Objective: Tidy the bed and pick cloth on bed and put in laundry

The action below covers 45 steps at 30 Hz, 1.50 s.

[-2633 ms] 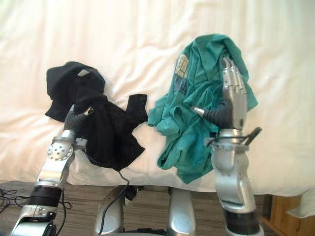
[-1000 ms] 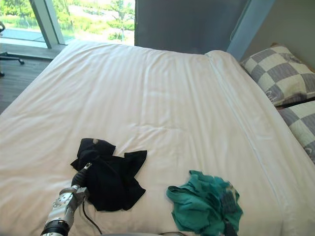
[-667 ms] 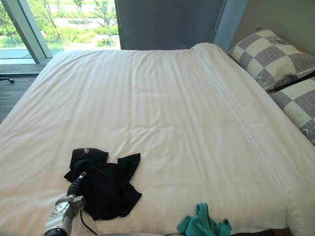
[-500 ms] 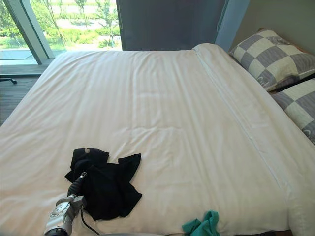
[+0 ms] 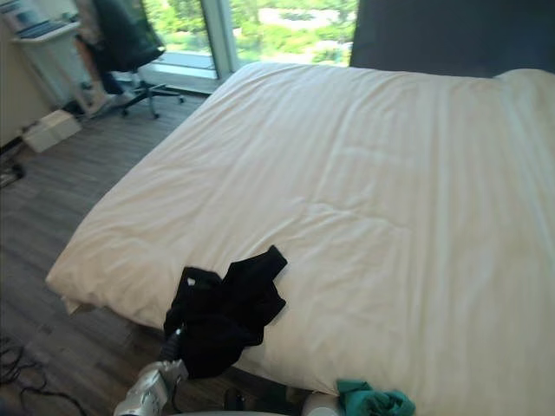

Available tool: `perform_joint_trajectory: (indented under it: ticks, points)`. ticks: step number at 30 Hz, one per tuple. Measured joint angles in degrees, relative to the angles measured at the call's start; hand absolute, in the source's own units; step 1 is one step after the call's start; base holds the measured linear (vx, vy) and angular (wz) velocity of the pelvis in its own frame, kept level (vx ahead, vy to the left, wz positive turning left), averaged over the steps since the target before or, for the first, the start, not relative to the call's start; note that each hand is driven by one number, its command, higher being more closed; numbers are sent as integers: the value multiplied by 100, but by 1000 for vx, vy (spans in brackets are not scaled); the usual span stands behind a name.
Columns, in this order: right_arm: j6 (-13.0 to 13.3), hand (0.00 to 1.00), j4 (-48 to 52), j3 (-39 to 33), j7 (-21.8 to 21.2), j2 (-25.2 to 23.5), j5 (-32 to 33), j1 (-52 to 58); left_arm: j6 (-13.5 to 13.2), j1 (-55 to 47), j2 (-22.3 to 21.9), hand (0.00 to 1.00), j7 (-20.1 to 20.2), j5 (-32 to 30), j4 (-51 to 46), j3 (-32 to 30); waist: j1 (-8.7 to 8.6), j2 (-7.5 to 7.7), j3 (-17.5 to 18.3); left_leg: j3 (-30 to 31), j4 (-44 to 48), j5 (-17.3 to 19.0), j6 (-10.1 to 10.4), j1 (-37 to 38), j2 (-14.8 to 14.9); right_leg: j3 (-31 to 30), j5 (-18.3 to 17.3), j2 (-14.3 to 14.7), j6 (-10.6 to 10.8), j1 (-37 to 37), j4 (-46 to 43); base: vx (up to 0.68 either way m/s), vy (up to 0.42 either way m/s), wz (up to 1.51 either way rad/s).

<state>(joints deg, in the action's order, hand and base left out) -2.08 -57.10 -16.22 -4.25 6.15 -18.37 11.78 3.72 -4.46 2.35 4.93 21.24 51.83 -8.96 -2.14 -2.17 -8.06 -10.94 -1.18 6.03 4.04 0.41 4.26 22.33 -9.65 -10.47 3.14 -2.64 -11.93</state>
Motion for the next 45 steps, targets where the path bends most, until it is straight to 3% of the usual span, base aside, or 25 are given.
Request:
perform_joint_trajectory:
  ticks: [3, 5, 7, 8, 9, 10, 11, 12, 13, 15, 16, 17, 19, 20, 22, 23, 24, 25, 26, 28, 29, 32, 33, 42, 45]
  points:
    - [-246, 100, -330, 110, 1, 121, -125, 21, 122, -167, 126, 100, -215, -77, 176, -23, 124, 61, -37, -672, 1328, -8, -225, -318, -30, 1074, 196, -359, -242, 266, 177, -103, -55, 143]
    - [-351, 100, -532, 111, -1, 155, -147, 60, 161, -169, 150, 100, -361, -262, 226, -47, 180, 51, -6, -1192, 2073, 130, -422, -291, 118, 1717, 248, -512, -181, 432, 178, -62, 38, 161]
    - [-421, 100, -559, 75, 6, 207, -130, 172, 168, -143, 36, 100, -487, -609, 242, -110, 137, -165, 159, -1795, 2584, 30, -478, -412, 508, 2659, 251, -637, -18, 553, -127, -3, 107, 200]
    - [-441, 100, -619, 75, 4, 241, -109, 136, 160, -126, 12, 100, -498, -717, 225, -111, 131, -92, 151, -2018, 2583, -21, -581, -498, 445, 2778, 155, -730, 5, 535, -203, -87, 121, 217]
    - [-443, 100, -749, 87, -8, 204, -88, 105, 168, -56, 47, 100, -514, -831, 205, -133, 69, -65, 141, -2047, 2273, -220, -971, -649, 278, 2923, 2, -670, -5, 516, -26, -171, 91, 231]
    - [-442, 100, -846, 99, -10, 96, -17, 136, 192, 44, 51, 100, -513, -1033, 286, -199, -91, 66, 280, -1572, 1030, -500, -1110, -377, -194, 3109, 169, -382, -263, 598, 709, -187, 90, 248]
    - [-438, 100, -859, 97, 2, 40, 86, 162, 209, 81, 89, 100, -501, -1153, 327, -244, -157, 75, 314, -1780, 1143, -217, -1283, -329, -169, 3311, 585, -388, -446, 682, 903, -138, 65, 221]
    - [-493, 100, -927, 13, 88, 86, 209, 73, 221, 134, 49, 100, -497, -1303, 472, -230, -57, -151, 286, -2406, 1289, 132, -887, -138, 290, 3808, 660, -446, -145, 746, 471, -53, 233, 185]
    - [-579, 100, -973, -160, 96, 185, 411, 46, 259, 156, -44, 100, -457, -1478, 537, -113, -77, -209, 235, -2407, 806, -18, -887, 69, 10, 4189, 432, -889, -250, 730, -479, -34, 256, 175]
    - [-587, 100, -973, -197, 119, 136, 629, 164, 318, 215, -65, 100, -443, -1628, 530, -8, -183, -172, 260, -2111, 674, -109, -1014, 68, -120, 4401, 69, -1273, 14, 662, -1294, -28, 135, 153]
    - [-600, 100, -977, -269, 176, 38, 1001, 156, 336, 205, 36, 100, -356, -1695, 609, -31, -144, -182, 237, -1687, 558, -114, -1008, 49, -142, 4470, -267, -1076, -8, 546, -1363, -24, -47, 141]
    - [-599, 100, -971, -274, 166, 0, 1095, 150, 350, 224, 68, 100, -333, -1790, 657, -29, -175, -154, 227, -1591, 535, -117, -1004, 70, -169, 4473, -268, -976, -28, 538, -1200, -15, -92, 134]
    - [-600, 100, -973, -345, 137, -97, 1500, 206, 376, 241, 122, 100, -263, -1870, 705, -24, -158, -31, 208, -1207, 453, -121, -968, 218, -406, 4678, 55, -805, -444, 873, -696, -26, -77, 120]
    - [-599, 100, -981, -418, 137, -90, 1624, 275, 376, 215, 29, 100, -222, -1878, 699, -4, -133, -118, 175, -1069, 300, -145, -916, 340, -416, 4715, 114, -849, -461, 1018, -825, -42, -22, 124]
    - [-502, 100, -977, -573, 89, -56, 1835, 333, 377, 140, -43, 100, -136, -1879, 692, 75, -129, -232, 134, -774, 140, -218, -851, 446, -494, 4308, 146, -1067, -487, 1032, -1355, -22, 27, 99]
    - [-408, 100, -979, -678, 61, -91, 2006, 402, 393, 122, -15, 100, -106, -1961, 689, 249, -142, -249, 67, -435, 93, -271, -851, 517, -550, 3600, 205, -1189, -585, 958, -1744, -23, 3, 116]
    - [-342, 100, -985, -752, 28, -172, 2176, 455, 423, 119, 41, 100, -105, -2049, 690, 345, -148, -247, 67, -191, 68, -354, -860, 548, -562, 2840, 152, -1081, -600, 798, -1808, -17, -55, 147]
    - [-235, 100, -979, -766, -41, -233, 2378, 504, 468, 113, 98, 100, -99, -2096, 693, 465, -164, -249, 64, 131, -4, -435, -824, 542, -574, 1747, -83, -681, -540, 703, -1528, -36, -109, 145]
    - [-120, 100, -977, -758, -93, -315, 2461, 519, 486, 114, 181, 100, -99, -2131, 693, 462, -158, -101, 54, 395, -127, -527, -736, 523, -663, 896, -110, -313, -494, 711, -1146, -44, -123, 128]
    - [-54, 100, -980, -752, -229, -382, 2597, 576, 480, 118, 230, 100, -104, -2135, 691, 431, -149, 111, 67, 535, -424, -610, -692, 489, -775, 75, -190, -116, -385, 765, -694, -70, -107, 97]
    - [-49, 100, -969, -708, -312, -389, 2610, 541, 465, 127, 240, 100, -104, -2129, 684, 418, -154, 93, 44, 461, -480, -615, -667, 454, -738, -218, -150, -29, -326, 784, -547, -58, -77, 77]
    - [-42, 100, -961, -581, -480, -388, 2602, 564, 436, 138, 238, 100, -96, -2009, 665, 332, -117, 162, -52, 333, -480, -750, -518, 498, -672, -351, -135, 30, -227, 1006, -217, -27, -37, 16]
    - [-451, 100, -808, -138, -648, -320, 2545, 512, 284, 60, 351, 100, 225, -1932, 677, 332, -144, 275, -5, 371, -489, -1037, -566, 668, -695, -456, -147, 181, 55, 1364, 319, -13, -11, -5]
    - [-321, 100, -791, -196, -739, -340, 2606, 543, 274, -9, 301, 100, 210, -1731, 692, -50, -175, 261, -6, 164, -488, -900, -479, 697, -626, -684, -140, 247, 22, 1357, 402, -2, -5, -12]
    - [-240, 100, -752, -179, -838, -353, 2663, 582, 50, -47, 208, 100, 56, -1749, 677, -288, -181, 268, -8, -10, -134, -582, -422, 591, -559, -800, -189, 261, -12, 1342, 404, 48, -17, -24]
